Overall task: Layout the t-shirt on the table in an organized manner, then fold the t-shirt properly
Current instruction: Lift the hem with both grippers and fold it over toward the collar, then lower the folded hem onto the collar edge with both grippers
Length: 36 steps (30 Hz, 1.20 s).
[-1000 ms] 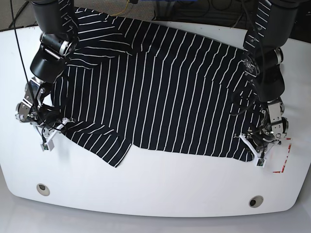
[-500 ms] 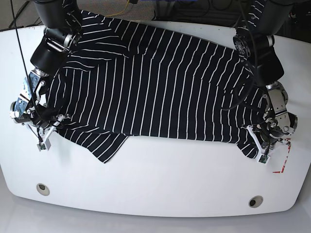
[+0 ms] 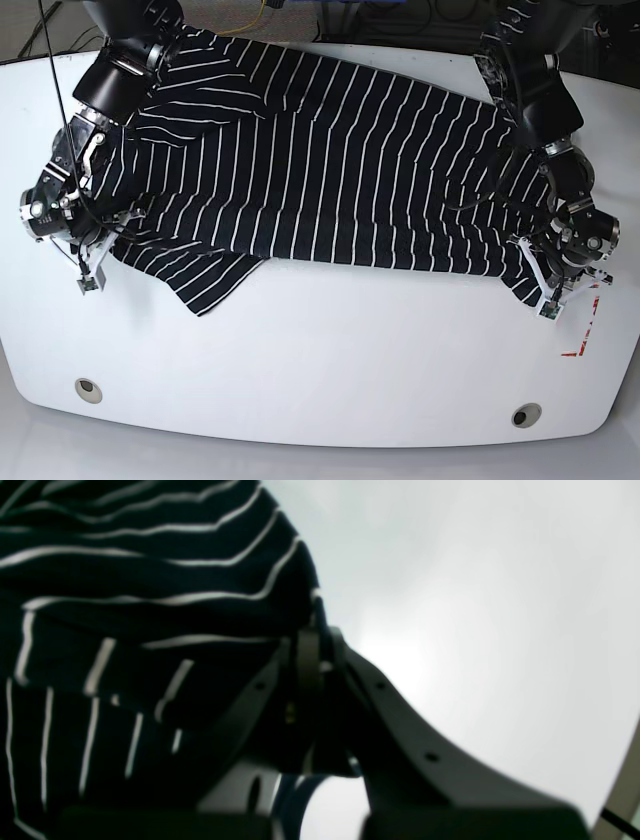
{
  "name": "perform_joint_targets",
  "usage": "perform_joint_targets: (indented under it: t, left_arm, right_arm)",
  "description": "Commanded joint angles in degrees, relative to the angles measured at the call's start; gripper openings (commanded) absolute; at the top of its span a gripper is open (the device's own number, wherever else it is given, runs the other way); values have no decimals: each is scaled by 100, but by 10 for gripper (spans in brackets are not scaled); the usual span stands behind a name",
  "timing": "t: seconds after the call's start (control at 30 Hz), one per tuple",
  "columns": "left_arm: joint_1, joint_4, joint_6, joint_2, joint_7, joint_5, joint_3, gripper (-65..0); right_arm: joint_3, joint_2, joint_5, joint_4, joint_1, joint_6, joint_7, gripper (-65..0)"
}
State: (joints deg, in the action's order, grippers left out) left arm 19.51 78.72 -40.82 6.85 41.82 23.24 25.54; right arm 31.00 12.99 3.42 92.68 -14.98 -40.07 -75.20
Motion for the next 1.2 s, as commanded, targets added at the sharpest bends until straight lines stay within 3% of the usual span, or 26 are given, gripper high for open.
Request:
perform_joint_targets:
  t: [0.0,0.13,0.43,0.97,1.17]
  left_arm:
    - [32,388,82,93,59,54,9,-624]
    - [-311,739,82,93,253,54,9,-624]
    - [-1023,1363,82,93,648,54,9,-624]
    - [-1841,1697,82,251,684,54,9,-624]
    - [-1876,1671,82,286,684,54,9,-620]
  right_arm:
    - [16,129,-74,485,-18,7,-168,-650]
    - [16,129,-74,978,316,7,-458,-650]
    - [16,129,-65,1602,993,7,-480,-650]
    - [16,120,-65,1734,2136,7,-480,-650]
    - [16,-29,-65,1734,2364,7,-480,-650]
